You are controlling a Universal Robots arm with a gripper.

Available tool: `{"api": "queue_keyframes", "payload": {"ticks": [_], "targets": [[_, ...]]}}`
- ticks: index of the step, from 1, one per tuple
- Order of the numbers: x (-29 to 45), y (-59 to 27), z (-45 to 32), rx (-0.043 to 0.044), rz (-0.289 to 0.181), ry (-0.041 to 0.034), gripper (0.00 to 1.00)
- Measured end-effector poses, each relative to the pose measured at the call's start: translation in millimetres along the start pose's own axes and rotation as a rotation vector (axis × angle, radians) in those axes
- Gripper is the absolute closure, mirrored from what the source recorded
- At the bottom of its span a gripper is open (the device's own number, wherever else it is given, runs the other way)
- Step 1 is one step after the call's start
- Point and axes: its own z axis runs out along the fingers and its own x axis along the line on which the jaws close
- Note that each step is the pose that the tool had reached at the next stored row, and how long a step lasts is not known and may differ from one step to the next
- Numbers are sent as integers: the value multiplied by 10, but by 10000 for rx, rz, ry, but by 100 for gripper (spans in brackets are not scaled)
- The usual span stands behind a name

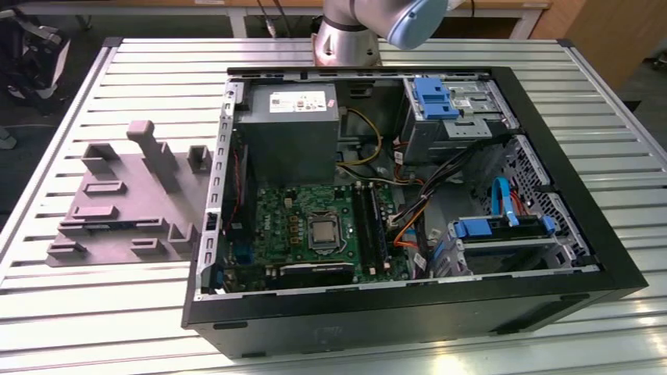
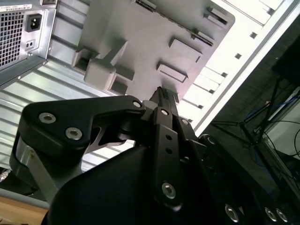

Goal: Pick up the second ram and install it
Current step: 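Reach for the second ram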

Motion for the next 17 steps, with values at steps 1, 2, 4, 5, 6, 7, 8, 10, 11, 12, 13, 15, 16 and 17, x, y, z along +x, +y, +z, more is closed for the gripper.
{"api": "queue_keyframes", "payload": {"ticks": [1,2,4,5,6,7,8,10,11,12,13,15,16,17], "targets": [[20,-10,5,0,1,0,89],[40,-19,10,0,1,0,89],[80,-36,18,0,1,0,89],[98,-41,19,1,1,2,89],[115,-45,20,0,1,1,89],[130,-48,21,1,1,1,89],[134,-48,20,1,1,1,89],[138,-49,20,1,0,1,89],[140,-49,20,0,1,0,89],[142,-49,20,0,1,1,89],[144,-49,20,0,0,0,89],[148,-50,20,1,1,1,89],[150,-50,20,0,0,1,89],[152,-50,20,0,1,1,89]]}}
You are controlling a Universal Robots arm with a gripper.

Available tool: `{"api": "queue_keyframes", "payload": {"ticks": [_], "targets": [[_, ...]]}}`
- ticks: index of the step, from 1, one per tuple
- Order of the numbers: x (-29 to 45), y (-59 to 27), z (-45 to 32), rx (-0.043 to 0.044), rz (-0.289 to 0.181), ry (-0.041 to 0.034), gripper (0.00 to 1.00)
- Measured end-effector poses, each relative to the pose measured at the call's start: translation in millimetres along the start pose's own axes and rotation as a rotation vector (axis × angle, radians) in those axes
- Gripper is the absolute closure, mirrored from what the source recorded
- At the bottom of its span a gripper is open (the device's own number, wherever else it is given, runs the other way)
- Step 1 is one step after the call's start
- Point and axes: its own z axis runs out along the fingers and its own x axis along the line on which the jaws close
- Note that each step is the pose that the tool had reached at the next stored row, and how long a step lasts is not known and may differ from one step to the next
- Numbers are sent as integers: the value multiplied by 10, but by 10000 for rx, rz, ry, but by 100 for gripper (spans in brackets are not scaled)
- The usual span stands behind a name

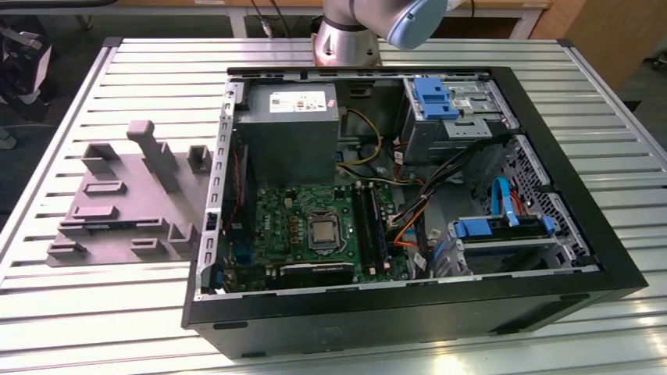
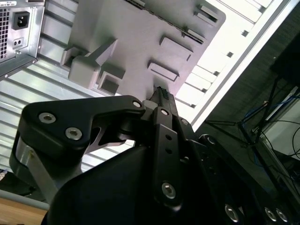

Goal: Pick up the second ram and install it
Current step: 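Reach for the second ram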

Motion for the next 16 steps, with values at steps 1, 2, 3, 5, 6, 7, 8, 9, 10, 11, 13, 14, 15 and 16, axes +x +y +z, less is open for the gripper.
{"api": "queue_keyframes", "payload": {"ticks": [1,2,3,5,6,7,8,9,10,11,13,14,15,16], "targets": [[2,0,0,0,0,-1,89],[4,0,0,0,0,0,89],[6,-1,0,0,0,0,89],[10,-1,0,0,-1,0,89],[12,-1,0,0,0,-1,89],[14,-2,0,0,0,0,89],[16,-2,0,0,0,0,89],[18,-2,0,0,0,0,89],[20,-2,-1,0,0,0,89],[22,-3,-1,0,-1,0,89],[26,-3,-1,0,0,0,89],[28,-4,-1,0,0,-1,89],[30,-4,-1,0,0,0,89],[32,-4,-1,1,0,0,89]]}}
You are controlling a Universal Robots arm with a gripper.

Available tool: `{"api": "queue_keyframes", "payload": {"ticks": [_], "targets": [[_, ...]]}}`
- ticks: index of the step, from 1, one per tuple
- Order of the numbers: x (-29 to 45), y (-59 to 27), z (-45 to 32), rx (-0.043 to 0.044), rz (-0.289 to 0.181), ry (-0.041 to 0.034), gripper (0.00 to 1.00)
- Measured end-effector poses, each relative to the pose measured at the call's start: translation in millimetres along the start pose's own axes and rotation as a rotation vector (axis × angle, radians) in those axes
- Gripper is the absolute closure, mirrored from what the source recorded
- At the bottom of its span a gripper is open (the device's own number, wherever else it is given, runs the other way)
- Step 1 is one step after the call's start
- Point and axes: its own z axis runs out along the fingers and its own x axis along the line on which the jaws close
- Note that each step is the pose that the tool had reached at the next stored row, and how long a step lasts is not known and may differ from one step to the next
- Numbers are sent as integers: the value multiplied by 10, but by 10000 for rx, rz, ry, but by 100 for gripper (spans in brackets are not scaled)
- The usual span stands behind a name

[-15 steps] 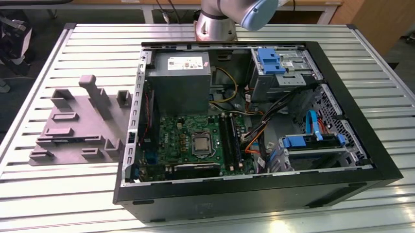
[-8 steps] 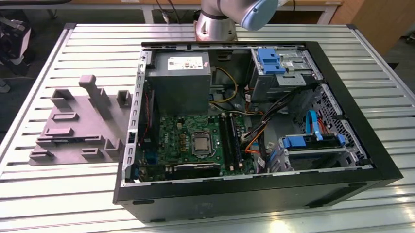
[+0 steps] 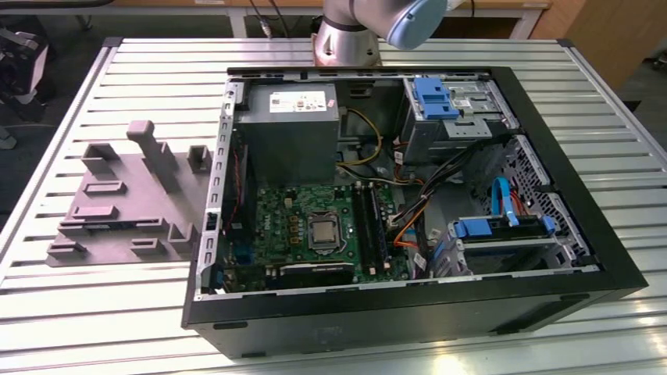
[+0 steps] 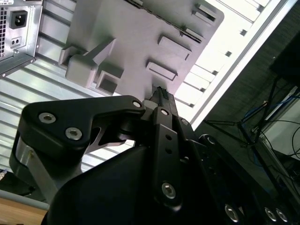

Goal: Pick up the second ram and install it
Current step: 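Reach for the second ram, then pick up the second ram and move it above second insertion slot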

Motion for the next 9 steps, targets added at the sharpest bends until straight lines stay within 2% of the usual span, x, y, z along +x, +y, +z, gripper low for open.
{"api": "queue_keyframes", "payload": {"ticks": [9], "targets": [[18,-2,0,-1,0,0,89]]}}
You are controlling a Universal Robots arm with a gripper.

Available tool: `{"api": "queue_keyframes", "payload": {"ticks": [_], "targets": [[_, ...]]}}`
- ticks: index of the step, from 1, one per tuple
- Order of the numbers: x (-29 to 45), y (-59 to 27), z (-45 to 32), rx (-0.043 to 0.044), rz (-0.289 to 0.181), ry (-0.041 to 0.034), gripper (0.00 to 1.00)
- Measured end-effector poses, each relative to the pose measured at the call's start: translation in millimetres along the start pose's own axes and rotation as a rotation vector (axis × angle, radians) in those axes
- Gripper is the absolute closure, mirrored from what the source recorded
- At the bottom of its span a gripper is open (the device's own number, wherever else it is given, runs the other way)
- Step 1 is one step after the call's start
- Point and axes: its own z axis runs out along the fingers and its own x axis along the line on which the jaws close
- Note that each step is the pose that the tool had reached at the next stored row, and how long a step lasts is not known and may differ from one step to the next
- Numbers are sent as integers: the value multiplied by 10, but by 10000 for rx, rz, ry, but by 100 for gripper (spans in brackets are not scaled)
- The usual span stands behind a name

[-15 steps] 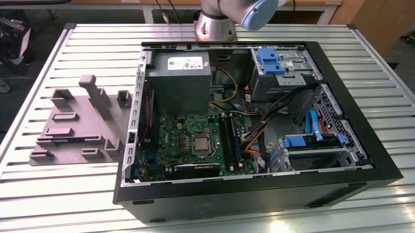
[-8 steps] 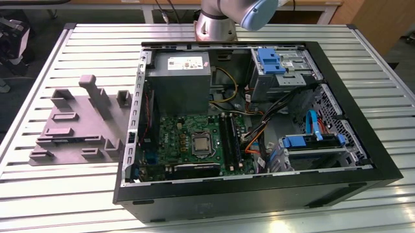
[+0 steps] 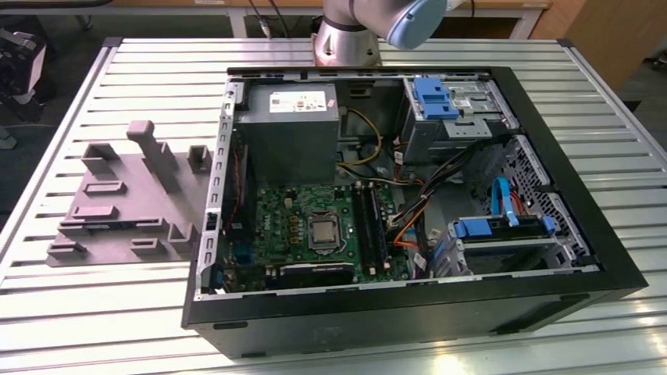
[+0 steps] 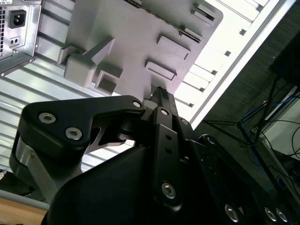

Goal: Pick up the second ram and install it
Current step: 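Pick up the second ram and move it above second insertion slot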

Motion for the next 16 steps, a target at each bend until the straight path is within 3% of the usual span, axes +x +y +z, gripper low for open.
{"api": "queue_keyframes", "payload": {"ticks": [9,16], "targets": [[11,-1,0,-2,-67,2,89],[17,-6,2,-21,-873,39,89]]}}
